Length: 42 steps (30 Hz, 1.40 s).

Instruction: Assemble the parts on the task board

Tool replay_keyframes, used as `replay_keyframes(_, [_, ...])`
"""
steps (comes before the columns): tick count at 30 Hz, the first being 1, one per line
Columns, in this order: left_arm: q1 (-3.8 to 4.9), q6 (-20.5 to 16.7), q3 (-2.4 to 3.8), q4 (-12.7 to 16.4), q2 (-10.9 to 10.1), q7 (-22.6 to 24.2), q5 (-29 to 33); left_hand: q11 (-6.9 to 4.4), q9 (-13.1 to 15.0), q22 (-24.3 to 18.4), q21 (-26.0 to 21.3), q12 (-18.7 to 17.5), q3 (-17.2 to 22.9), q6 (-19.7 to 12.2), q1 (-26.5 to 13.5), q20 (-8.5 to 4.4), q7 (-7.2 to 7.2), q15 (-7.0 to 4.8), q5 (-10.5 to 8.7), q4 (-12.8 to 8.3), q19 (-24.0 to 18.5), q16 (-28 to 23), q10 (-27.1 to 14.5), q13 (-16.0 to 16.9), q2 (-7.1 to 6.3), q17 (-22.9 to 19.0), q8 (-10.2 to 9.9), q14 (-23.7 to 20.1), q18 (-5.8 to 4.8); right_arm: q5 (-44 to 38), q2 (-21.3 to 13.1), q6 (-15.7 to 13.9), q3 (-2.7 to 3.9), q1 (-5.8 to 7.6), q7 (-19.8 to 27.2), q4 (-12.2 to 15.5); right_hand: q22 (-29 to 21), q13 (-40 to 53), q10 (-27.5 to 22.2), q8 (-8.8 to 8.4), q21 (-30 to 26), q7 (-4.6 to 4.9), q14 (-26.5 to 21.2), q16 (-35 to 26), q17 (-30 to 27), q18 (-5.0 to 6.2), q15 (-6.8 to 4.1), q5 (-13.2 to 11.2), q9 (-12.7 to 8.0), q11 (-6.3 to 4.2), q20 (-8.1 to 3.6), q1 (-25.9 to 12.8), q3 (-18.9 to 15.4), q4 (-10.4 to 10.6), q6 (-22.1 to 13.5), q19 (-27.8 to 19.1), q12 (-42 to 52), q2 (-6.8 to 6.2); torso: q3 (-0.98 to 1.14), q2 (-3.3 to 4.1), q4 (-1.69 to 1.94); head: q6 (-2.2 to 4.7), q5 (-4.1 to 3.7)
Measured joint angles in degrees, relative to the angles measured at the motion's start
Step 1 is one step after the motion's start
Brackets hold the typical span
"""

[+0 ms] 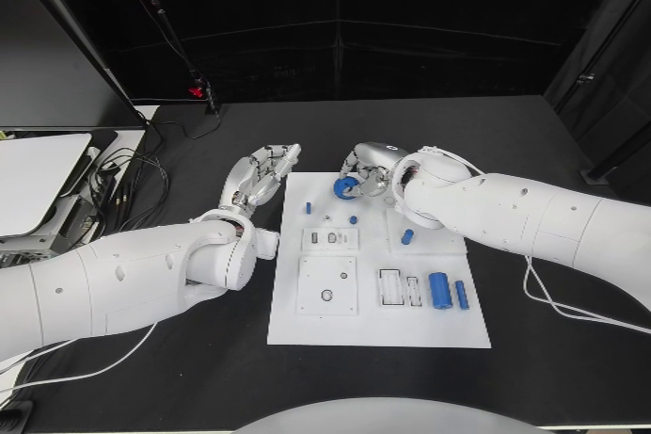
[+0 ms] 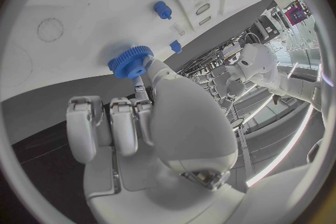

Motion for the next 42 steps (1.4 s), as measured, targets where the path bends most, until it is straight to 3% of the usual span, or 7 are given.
replay_keyframes(21, [0.0,0.0,0.0,-0.1,0.0,0.0,0.0,0.0,0.0,0.0,0.0,0.0,0.0,0.0,0.0,0.0,0.0,0.0,0.0,0.0,0.0,0.0,0.0,0.0,0.0,0.0,0.0,0.0,0.0,-0.2,-0.3,0.5,-0.04,-0.11,-0.2,1.3,0.0,0.0,0.0,-0.42,0.0,0.03,0.0,0.0,0.0,0.0,0.0,0.0,0.0,0.0,0.0,0.0,0.0,0.0,0.0,0.0,0.0,0.02,0.0,-0.02,-0.05,0.25,-0.2])
replay_keyframes(26, [0.0,0.0,0.0,-0.1,0.0,0.0,0.0,0.0,0.0,0.0,0.0,0.0,0.0,0.0,0.0,0.0,0.0,0.0,0.0,0.0,0.0,0.0,0.0,0.0,0.0,0.0,0.0,0.0,0.0,-0.3,-0.3,1.0,-0.26,-0.45,-0.6,1.3,0.0,0.0,0.0,-0.45,0.0,0.1,0.0,0.0,0.0,0.0,0.0,-0.3,0.0,0.0,0.0,0.2,-0.2,-0.2,1.5,0.0,0.0,-0.13,0.0,-0.02,-0.05,0.32,-0.25])
replay_keyframes(42, [0.0,0.0,0.0,-0.1,0.0,0.0,0.0,0.0,0.0,0.0,0.0,0.0,0.0,0.0,0.2,0.0,0.0,-0.01,0.0,0.0,0.0,0.0,0.0,0.0,0.22,0.0,0.0,0.4,0.0,-0.4,-0.2,2.6,-0.23,-0.42,-2.0,0.8,0.0,0.0,0.0,-3.47,0.0,-0.12,0.0,0.0,0.0,0.0,0.0,-0.4,0.0,0.0,0.0,-0.3,-0.2,-0.5,2.6,0.0,0.0,0.07,0.0,-0.01,-0.05,0.42,-0.41])
